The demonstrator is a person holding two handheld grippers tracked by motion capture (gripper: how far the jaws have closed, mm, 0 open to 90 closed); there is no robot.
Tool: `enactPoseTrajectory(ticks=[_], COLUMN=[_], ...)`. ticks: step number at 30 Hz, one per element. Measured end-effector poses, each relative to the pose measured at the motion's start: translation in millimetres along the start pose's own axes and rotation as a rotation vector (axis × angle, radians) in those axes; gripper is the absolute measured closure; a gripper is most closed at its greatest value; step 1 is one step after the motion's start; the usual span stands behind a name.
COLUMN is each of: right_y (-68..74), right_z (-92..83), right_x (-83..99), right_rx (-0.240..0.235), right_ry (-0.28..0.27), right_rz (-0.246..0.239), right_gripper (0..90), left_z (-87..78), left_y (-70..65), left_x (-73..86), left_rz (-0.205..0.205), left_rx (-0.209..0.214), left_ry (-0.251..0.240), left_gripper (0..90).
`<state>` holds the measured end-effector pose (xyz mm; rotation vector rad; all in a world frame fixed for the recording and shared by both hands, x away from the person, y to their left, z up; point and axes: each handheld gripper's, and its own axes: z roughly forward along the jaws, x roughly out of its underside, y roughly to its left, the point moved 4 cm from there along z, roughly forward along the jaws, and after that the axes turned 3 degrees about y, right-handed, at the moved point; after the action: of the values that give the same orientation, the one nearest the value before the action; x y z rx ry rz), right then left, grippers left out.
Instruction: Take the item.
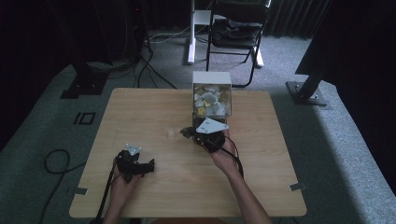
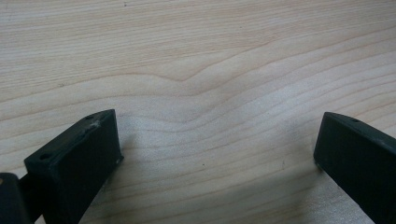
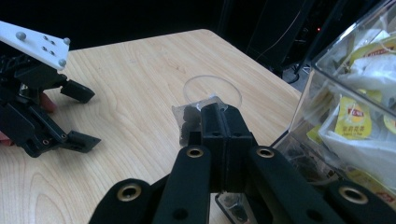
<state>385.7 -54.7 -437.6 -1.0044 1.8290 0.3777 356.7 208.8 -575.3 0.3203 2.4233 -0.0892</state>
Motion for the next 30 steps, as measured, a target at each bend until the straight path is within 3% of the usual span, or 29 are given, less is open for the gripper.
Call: enactPoseTrajectory(ticks=[30], right_y=[1.0], right_z=[8.9], right_x=[-20.2], right_rx=[-0.003], right_ry=[-0.017], right_rz=[-0.009], right_gripper=[89.9], left_z=[0.2], left_y=[-0.3], left_x=[0.0], left_rz=[-0.005], left_rx=[0.001], left_ry=[-0.003], left_gripper=[1.2])
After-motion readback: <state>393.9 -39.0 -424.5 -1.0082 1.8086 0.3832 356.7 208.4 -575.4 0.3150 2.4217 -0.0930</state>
